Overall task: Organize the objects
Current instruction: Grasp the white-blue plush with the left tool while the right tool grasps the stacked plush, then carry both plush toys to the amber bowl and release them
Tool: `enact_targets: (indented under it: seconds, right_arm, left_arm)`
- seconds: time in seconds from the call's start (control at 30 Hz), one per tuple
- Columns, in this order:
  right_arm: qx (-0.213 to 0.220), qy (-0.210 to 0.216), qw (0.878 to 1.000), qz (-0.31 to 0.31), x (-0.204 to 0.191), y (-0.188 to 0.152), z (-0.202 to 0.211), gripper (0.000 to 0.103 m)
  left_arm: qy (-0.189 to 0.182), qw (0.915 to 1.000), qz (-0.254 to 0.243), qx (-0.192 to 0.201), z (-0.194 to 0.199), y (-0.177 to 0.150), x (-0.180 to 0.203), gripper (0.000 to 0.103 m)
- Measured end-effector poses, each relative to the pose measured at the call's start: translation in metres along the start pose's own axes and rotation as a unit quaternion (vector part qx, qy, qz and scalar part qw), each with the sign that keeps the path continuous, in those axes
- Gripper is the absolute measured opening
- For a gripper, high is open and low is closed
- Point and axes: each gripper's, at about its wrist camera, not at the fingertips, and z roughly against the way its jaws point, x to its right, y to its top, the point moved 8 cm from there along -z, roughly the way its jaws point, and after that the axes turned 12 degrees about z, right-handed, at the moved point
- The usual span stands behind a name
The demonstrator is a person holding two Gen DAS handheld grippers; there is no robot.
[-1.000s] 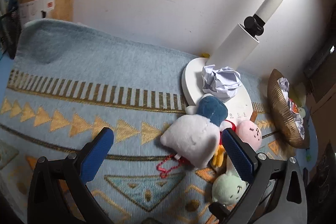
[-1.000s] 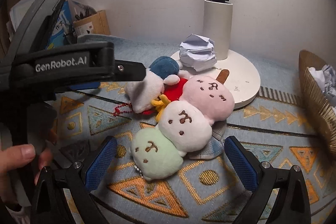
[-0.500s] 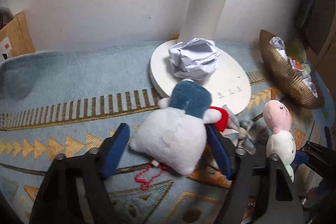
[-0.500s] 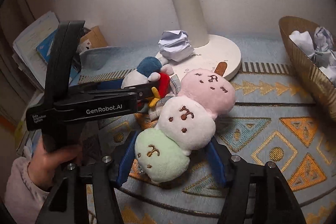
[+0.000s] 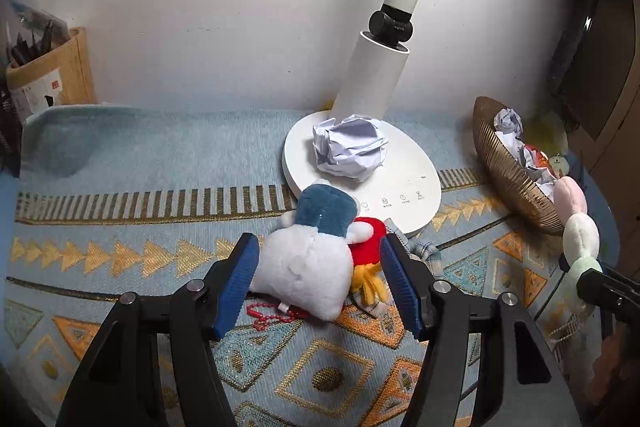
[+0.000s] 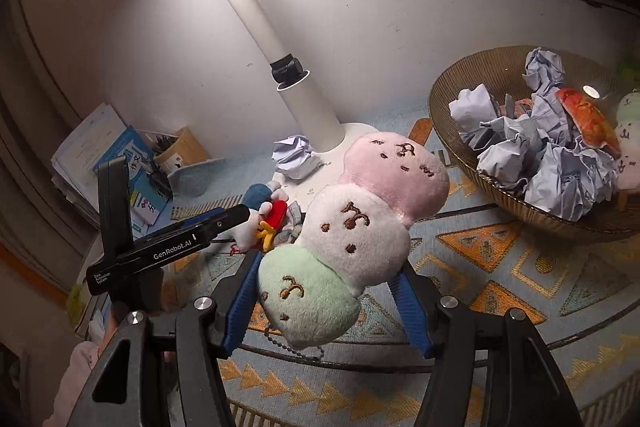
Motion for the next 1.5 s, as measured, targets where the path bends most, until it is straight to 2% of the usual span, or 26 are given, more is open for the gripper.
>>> enact_targets:
  seconds: [0.03,0.07,0.13,0.2,0.27,0.3,0.4,0.5,0.53,0.57,0.6,0.67,0.77,1.03,1.2,1.3,1.43,1.5]
  right_arm:
    - [-0.002,-0.002,1.000,0.003,0.000,-0.002,0.003,0.062]
    - [-0.004,-0.003,1.000,0.004,0.002,-0.004,0.004,0.062]
    - [-0.006,0.000,1.000,0.000,0.004,-0.009,0.006,0.062]
    - [-0.010,0.006,1.000,-0.009,0.007,-0.013,0.004,0.062]
    - [-0.012,0.009,1.000,-0.019,0.012,-0.017,0.003,0.062]
    - [-0.013,0.011,1.000,-0.024,0.015,-0.019,0.001,0.062]
    - [-0.015,0.015,0.999,-0.036,0.022,-0.022,-0.003,0.062]
    - [-0.017,0.021,0.998,-0.048,0.026,-0.024,-0.006,0.062]
    - [-0.017,0.022,0.998,-0.049,0.026,-0.024,-0.007,0.062]
    - [-0.016,0.022,0.998,-0.048,0.025,-0.024,-0.007,0.062]
    - [-0.015,0.021,0.999,-0.046,0.025,-0.024,-0.007,0.062]
    - [-0.012,0.017,0.999,-0.041,0.025,-0.023,-0.008,0.062]
    - [-0.016,0.020,0.999,-0.041,0.027,-0.022,-0.011,0.062]
    - [-0.007,0.023,0.999,-0.043,0.036,-0.012,-0.004,0.062]
    - [0.010,0.050,0.998,-0.047,0.045,0.021,0.017,0.062]
    - [0.042,0.033,0.998,-0.022,0.051,0.053,0.045,0.062]
    - [0.073,0.022,0.997,-0.022,0.075,0.093,0.077,0.062]
    - [0.078,-0.005,0.997,-0.013,0.092,0.107,0.090,0.062]
  left_arm:
    - [0.012,0.9999,-0.008,-0.001,-0.001,-0.001,-0.002,0.069]
    - [0.027,0.9996,-0.013,-0.004,-0.006,-0.001,-0.003,0.084]
    - [0.067,0.9976,-0.008,-0.013,-0.015,-0.002,-0.015,0.102]
    - [0.109,0.9936,0.004,-0.029,-0.028,-0.002,-0.027,0.103]
    - [0.124,0.9895,0.023,-0.070,-0.046,-0.006,-0.036,0.103]
    - [0.122,0.9905,0.027,-0.057,-0.044,-0.002,-0.036,0.103]
    - [0.132,0.9880,0.040,-0.069,-0.051,-0.001,-0.038,0.103]
    - [0.127,0.9897,0.035,-0.056,-0.052,-0.002,-0.038,0.103]
    - [0.117,0.9917,0.027,-0.046,-0.051,-0.003,-0.036,0.095]
    - [0.102,0.9942,0.016,-0.029,-0.045,-0.003,-0.032,0.067]
    - [0.074,0.9970,0.002,-0.023,-0.041,-0.005,-0.023,0.053]
    - [0.108,0.9935,-0.035,0.006,-0.034,-0.007,-0.015,0.053]
    - [0.084,0.9957,-0.038,0.013,-0.030,-0.010,-0.007,0.053]
    - [0.067,0.9969,-0.017,0.038,-0.012,0.000,0.003,0.053]
    - [0.025,0.9963,-0.033,0.075,0.015,0.017,0.059,0.054]
    - [-0.005,0.9945,-0.047,0.094,0.032,0.034,0.098,0.054]
    - [-0.039,0.9921,-0.062,0.102,0.036,0.049,0.149,0.054]
    - [-0.058,0.9905,-0.073,0.101,0.034,0.054,0.176,0.054]
